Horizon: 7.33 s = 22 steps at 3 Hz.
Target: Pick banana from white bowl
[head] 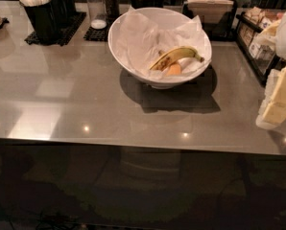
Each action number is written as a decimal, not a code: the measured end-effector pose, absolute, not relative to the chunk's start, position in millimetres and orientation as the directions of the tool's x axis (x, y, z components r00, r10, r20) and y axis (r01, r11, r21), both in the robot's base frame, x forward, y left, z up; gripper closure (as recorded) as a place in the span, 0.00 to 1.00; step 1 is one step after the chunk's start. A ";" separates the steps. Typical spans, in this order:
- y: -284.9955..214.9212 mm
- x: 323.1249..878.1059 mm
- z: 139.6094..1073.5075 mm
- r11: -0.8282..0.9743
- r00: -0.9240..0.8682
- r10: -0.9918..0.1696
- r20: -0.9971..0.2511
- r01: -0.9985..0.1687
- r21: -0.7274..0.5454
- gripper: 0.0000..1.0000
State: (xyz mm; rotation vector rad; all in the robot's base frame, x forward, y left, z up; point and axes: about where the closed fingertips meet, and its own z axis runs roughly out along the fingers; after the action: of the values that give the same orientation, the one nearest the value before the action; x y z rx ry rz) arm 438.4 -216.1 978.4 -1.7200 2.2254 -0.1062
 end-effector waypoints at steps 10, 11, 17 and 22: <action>-147.5 678.4 988.9 0.029 0.131 -0.902 -0.410 -0.932 -0.362 0.00; -147.1 678.9 988.5 0.030 0.131 -0.902 -0.411 -0.931 -0.363 0.05; -101.8 701.3 861.5 -0.044 0.100 -0.873 -0.477 -0.991 -0.129 0.23; -128.7 676.1 921.0 0.032 0.070 -0.879 -0.471 -0.978 -0.205 1.00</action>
Offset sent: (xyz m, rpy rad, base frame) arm 0.0374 0.0124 0.0074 0.0297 -0.0287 0.0932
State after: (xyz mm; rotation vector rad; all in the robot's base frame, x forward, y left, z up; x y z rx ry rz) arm 676.1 -128.7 921.0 -1.8771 1.8394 0.2728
